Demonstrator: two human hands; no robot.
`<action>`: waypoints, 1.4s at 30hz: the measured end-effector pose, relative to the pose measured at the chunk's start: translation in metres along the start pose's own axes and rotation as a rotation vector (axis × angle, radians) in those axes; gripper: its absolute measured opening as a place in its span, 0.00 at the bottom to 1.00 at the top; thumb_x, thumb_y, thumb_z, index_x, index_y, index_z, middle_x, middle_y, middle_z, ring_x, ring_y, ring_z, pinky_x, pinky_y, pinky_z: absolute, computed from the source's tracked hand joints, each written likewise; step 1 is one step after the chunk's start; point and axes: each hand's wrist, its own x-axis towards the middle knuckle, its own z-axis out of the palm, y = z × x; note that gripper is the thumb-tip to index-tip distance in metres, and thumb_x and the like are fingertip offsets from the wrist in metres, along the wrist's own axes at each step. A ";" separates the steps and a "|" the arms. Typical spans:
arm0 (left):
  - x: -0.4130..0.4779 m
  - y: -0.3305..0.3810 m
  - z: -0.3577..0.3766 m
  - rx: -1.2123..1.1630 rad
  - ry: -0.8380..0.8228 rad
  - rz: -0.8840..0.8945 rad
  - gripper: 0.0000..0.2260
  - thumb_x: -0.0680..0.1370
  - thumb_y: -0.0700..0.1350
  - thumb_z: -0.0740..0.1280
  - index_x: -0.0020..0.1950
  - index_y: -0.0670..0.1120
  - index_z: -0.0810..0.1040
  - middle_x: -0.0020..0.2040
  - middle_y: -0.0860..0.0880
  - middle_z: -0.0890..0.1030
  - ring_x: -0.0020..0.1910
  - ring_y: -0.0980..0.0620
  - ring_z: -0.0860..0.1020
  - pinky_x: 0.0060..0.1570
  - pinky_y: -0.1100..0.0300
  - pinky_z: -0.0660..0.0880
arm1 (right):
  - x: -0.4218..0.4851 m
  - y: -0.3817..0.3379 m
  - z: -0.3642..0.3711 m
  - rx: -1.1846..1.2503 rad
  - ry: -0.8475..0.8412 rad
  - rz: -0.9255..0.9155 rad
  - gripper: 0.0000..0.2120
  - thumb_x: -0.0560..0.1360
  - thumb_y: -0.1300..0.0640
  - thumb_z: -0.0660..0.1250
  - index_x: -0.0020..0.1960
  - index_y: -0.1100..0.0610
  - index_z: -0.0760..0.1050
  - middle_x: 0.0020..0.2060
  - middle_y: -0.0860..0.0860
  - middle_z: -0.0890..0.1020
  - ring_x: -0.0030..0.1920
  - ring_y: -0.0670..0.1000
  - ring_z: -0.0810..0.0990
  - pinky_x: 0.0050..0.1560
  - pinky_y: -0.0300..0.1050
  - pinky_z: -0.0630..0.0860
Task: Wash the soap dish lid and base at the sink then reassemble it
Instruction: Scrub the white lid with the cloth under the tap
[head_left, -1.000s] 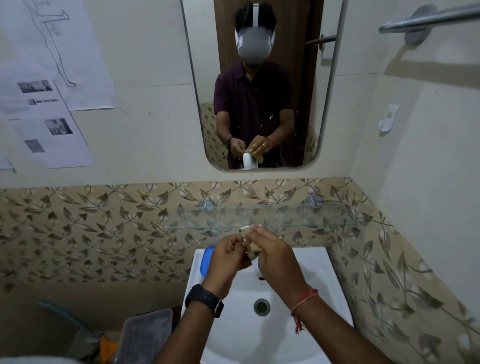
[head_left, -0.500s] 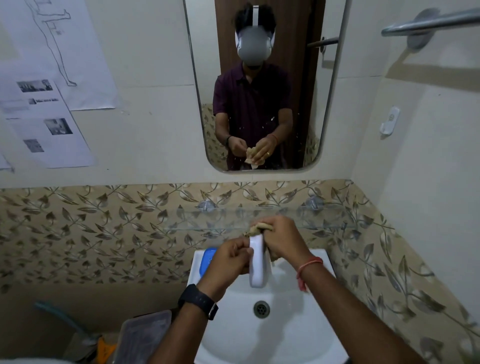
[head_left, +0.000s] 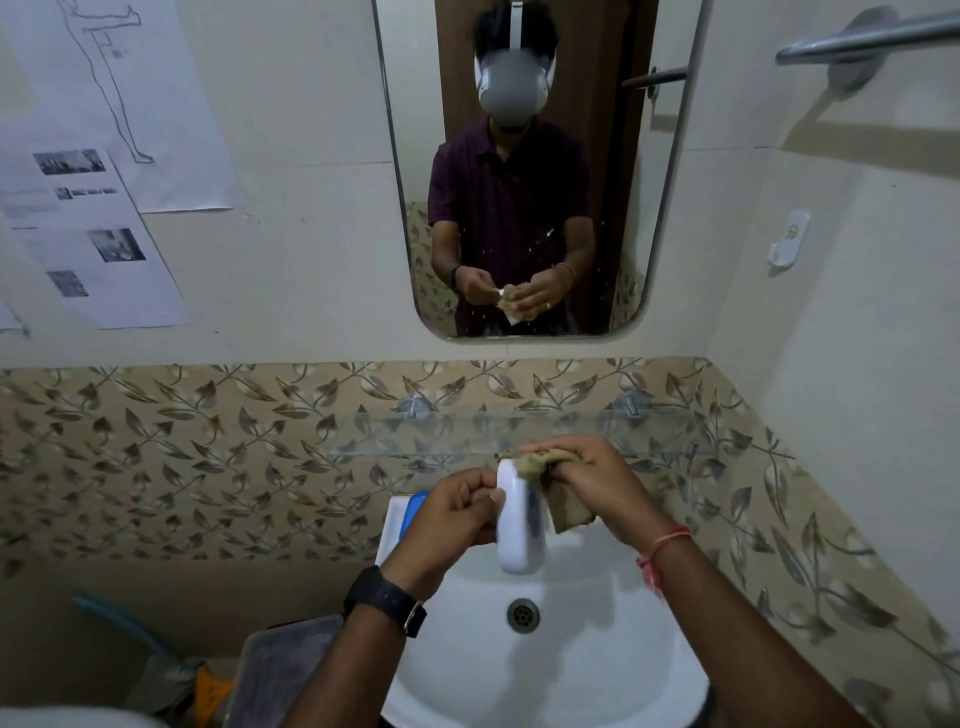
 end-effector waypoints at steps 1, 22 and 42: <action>0.000 0.000 0.000 -0.049 0.017 0.001 0.09 0.85 0.40 0.62 0.57 0.36 0.80 0.48 0.37 0.83 0.47 0.44 0.81 0.53 0.48 0.81 | 0.000 0.005 -0.002 0.131 0.019 0.089 0.23 0.76 0.74 0.61 0.51 0.50 0.87 0.50 0.50 0.88 0.54 0.53 0.85 0.53 0.44 0.82; 0.003 -0.036 0.025 0.195 0.580 0.317 0.08 0.83 0.47 0.64 0.57 0.46 0.80 0.45 0.44 0.85 0.46 0.43 0.84 0.45 0.42 0.84 | -0.052 0.013 0.036 0.832 0.114 0.510 0.13 0.77 0.72 0.63 0.60 0.70 0.78 0.54 0.67 0.85 0.56 0.65 0.84 0.58 0.55 0.80; -0.015 -0.005 0.011 -0.151 0.289 0.172 0.10 0.85 0.37 0.61 0.60 0.38 0.81 0.52 0.39 0.87 0.52 0.40 0.86 0.49 0.54 0.83 | -0.018 0.002 0.050 -0.054 0.185 -0.125 0.19 0.80 0.67 0.65 0.65 0.51 0.82 0.62 0.47 0.85 0.57 0.43 0.84 0.54 0.33 0.81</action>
